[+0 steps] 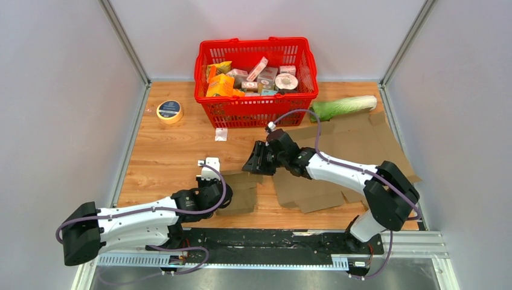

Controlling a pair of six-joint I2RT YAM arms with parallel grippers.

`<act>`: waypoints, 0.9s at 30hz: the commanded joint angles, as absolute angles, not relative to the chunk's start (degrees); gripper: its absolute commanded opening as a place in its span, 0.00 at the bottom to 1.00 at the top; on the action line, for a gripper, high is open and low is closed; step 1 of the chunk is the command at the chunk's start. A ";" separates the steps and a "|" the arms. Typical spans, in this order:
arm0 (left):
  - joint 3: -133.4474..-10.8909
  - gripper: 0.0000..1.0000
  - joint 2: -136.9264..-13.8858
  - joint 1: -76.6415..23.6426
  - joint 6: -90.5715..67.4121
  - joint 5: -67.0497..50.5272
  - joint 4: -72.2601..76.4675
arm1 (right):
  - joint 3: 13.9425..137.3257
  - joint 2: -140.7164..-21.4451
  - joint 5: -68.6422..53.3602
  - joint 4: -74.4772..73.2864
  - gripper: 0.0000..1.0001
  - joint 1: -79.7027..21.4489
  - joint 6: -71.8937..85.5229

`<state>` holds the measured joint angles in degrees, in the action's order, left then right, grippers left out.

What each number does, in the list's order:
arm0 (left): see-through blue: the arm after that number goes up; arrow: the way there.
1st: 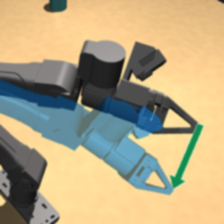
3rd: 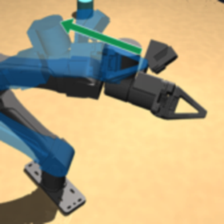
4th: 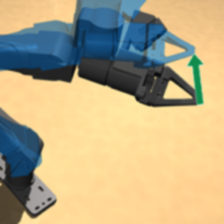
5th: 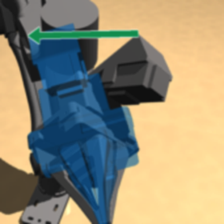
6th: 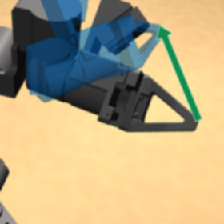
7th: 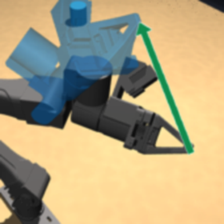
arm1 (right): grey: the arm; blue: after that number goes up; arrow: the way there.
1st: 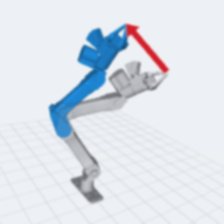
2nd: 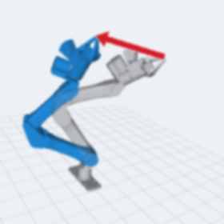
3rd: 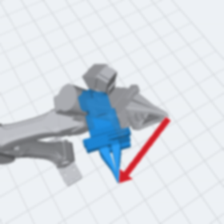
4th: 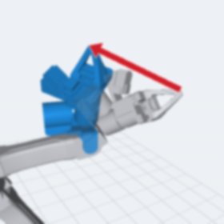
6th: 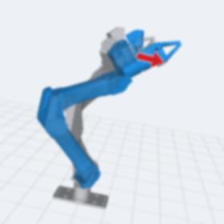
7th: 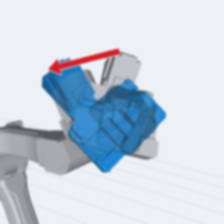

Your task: Fold the paper box

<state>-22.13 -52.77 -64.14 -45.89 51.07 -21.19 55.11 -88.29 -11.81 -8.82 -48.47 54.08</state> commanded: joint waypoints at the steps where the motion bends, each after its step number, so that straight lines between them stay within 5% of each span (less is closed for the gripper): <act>1: -24.43 0.00 -50.98 -64.42 -45.97 51.24 -21.10 | 54.14 -89.56 -14.94 -1.41 0.50 -48.69 58.96; 11: -25.14 0.00 -52.73 -64.42 -46.05 50.45 -20.13 | 50.19 -93.16 -19.08 13.61 0.32 -48.52 73.73; 12: -25.05 0.00 -52.65 -64.34 -46.14 50.36 -20.13 | 49.84 -93.16 -18.72 14.14 0.10 -48.43 74.26; 14: -24.87 0.00 -52.21 -64.42 -46.93 50.19 -20.56 | 49.22 -93.51 -19.24 14.59 0.02 -47.90 72.88; 17: -24.61 0.00 -51.59 -64.42 -51.83 50.80 -22.23 | 51.76 -89.16 -21.20 1.43 0.61 -45.44 54.44; 19: -24.44 0.00 -51.59 -64.42 -52.73 50.89 -22.07 | 51.34 -83.79 -14.09 -9.89 0.74 -45.52 43.65; 25: -23.56 0.00 -52.12 -64.42 -50.89 54.05 -20.31 | 42.81 -73.65 -9.06 -11.61 0.69 -50.44 31.28; 27: -23.29 0.00 -52.03 -64.42 -50.63 55.37 -19.69 | 43.67 -75.40 -6.34 -9.41 0.46 -51.85 31.99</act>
<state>-22.44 -52.38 -64.14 -50.48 51.81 -21.76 44.03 -73.71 -12.45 -9.17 -48.62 39.51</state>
